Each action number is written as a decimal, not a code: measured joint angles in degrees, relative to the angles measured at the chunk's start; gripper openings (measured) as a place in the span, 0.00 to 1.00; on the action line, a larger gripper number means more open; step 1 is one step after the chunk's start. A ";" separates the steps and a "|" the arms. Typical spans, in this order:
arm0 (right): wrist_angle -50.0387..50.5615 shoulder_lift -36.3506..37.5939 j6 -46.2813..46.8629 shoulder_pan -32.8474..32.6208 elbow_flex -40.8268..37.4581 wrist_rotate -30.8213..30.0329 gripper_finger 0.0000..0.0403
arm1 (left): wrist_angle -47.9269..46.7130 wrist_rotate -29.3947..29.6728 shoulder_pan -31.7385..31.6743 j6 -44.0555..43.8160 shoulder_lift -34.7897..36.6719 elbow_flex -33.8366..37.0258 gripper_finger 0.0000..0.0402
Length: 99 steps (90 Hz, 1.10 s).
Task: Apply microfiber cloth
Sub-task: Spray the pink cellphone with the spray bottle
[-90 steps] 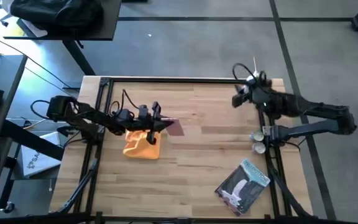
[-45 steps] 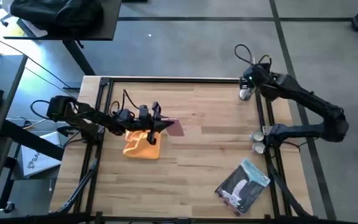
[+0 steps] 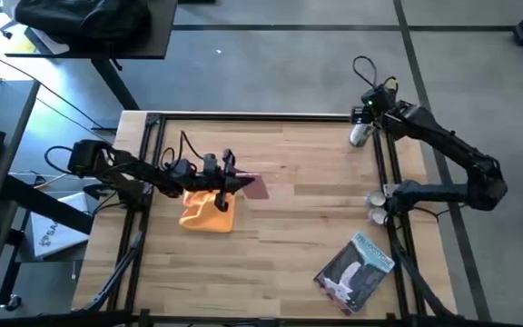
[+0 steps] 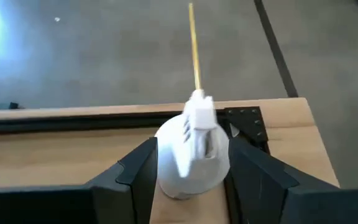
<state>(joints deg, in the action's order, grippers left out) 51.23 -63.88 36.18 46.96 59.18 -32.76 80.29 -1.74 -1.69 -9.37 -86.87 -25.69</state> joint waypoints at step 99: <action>0.06 -6.18 6.61 -0.13 -0.03 -6.60 0.10 | -0.33 -0.13 0.00 -0.12 0.00 0.00 0.04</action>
<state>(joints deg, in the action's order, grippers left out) 51.29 -70.06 42.79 46.83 59.15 -39.36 79.96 -1.87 -1.69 -9.48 -86.87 -25.69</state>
